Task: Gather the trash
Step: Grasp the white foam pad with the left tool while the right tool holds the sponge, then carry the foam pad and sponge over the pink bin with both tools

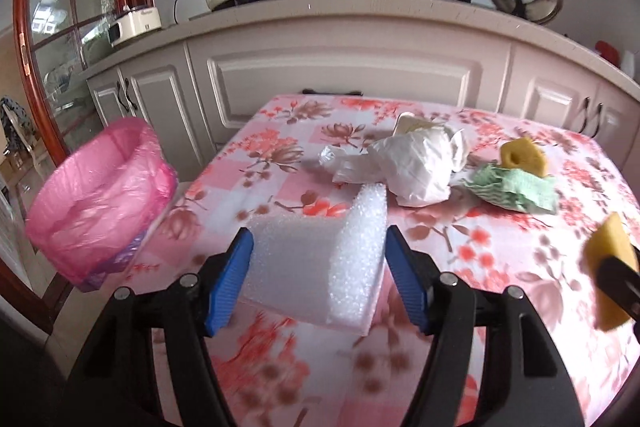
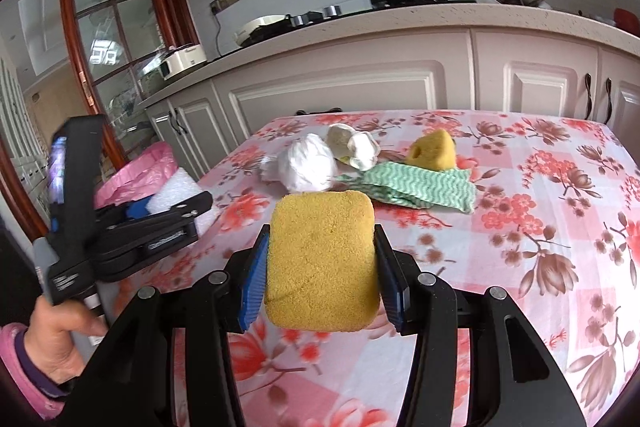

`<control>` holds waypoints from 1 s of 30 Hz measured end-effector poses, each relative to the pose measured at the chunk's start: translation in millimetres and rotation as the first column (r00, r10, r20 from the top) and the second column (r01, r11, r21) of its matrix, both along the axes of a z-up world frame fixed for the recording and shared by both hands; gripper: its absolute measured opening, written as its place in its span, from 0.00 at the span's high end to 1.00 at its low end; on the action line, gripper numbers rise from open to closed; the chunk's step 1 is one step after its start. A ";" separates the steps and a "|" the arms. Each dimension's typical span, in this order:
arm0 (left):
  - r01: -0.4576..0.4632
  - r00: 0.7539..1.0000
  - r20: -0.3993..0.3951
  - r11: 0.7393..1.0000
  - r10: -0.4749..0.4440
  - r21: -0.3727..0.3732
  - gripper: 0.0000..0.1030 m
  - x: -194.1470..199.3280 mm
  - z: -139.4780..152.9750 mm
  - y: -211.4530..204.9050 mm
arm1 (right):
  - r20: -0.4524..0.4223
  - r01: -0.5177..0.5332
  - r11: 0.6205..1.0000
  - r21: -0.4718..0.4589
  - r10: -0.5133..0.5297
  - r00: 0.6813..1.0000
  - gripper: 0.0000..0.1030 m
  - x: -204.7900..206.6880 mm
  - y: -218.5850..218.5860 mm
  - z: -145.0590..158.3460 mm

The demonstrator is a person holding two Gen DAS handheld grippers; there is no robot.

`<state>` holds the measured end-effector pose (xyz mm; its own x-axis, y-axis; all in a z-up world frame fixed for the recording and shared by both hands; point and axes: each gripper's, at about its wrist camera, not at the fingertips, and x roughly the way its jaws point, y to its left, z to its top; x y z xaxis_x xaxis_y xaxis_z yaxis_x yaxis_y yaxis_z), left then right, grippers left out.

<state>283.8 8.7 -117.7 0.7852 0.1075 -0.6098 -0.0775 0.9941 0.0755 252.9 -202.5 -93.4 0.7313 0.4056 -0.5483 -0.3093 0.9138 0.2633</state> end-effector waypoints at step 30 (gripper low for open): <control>-0.059 0.980 0.188 0.996 0.070 -0.063 0.37 -152.0 49.8 113.9 | 0.086 -0.227 0.961 -0.157 0.243 0.966 0.54 -51.4 121.9 43.1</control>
<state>131.8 122.6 -67.9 0.8800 0.1312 -0.4565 -0.1490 0.9888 -0.0031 201.5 -80.6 -50.3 0.6806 0.4946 -0.5406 -0.5383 0.8380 0.0891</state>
